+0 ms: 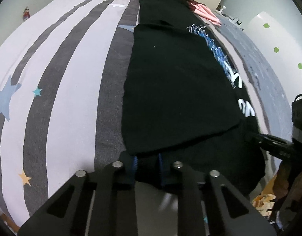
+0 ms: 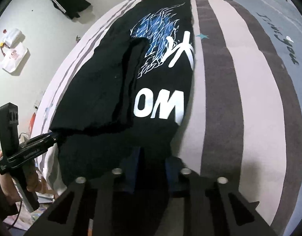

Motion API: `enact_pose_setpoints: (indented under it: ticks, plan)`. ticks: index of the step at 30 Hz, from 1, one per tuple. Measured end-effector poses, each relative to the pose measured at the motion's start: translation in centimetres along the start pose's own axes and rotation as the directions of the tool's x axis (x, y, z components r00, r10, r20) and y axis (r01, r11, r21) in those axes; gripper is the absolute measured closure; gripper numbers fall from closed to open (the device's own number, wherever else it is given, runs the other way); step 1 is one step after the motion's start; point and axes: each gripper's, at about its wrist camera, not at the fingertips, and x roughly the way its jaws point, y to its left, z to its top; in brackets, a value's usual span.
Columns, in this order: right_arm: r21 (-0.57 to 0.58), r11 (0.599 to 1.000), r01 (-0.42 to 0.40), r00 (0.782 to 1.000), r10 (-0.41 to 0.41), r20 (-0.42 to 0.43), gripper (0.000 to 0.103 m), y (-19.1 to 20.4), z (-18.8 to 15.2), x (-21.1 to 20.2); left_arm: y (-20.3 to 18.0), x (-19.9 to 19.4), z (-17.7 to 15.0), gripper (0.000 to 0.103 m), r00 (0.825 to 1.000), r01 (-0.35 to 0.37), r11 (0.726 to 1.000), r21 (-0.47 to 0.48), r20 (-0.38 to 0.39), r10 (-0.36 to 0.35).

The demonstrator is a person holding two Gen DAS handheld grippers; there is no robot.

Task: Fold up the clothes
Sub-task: 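Lift the hem with both grippers and fold it toward the collar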

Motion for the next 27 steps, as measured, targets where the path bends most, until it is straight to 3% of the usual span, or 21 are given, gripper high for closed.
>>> enact_pose_setpoints:
  ticks: [7,13,17,24,27]
  plan:
    - [0.026,0.999,-0.018,0.999,0.017,0.034,0.097,0.4,0.1,-2.6,-0.8,-3.9,0.9,0.094,0.998,0.020,1.000,0.017,0.060,-0.021]
    - [-0.005,1.000,-0.020,0.998,0.020,0.059,0.097,1.7,0.5,-5.5,-2.9,-8.5,1.3,0.094,0.993,0.021,0.996,0.086,0.115,-0.031]
    - [-0.042,0.999,-0.020,1.000,0.021,0.021,0.098,2.9,-0.8,-6.8,-3.4,-10.3,-1.2,0.094,0.997,0.031,0.997,0.077,0.068,-0.036]
    - [-0.035,0.999,-0.032,0.991,0.028,-0.130,0.098,3.8,-7.2,-9.2,-3.9,-12.0,-8.2,0.094,0.996,0.020,1.000,0.006,-0.089,-0.019]
    - [-0.007,1.000,-0.023,0.985,0.021,-0.174,0.097,3.8,-8.6,-9.4,-4.2,-12.9,-8.8,0.094,0.994,0.013,1.000,-0.023,-0.105,-0.015]
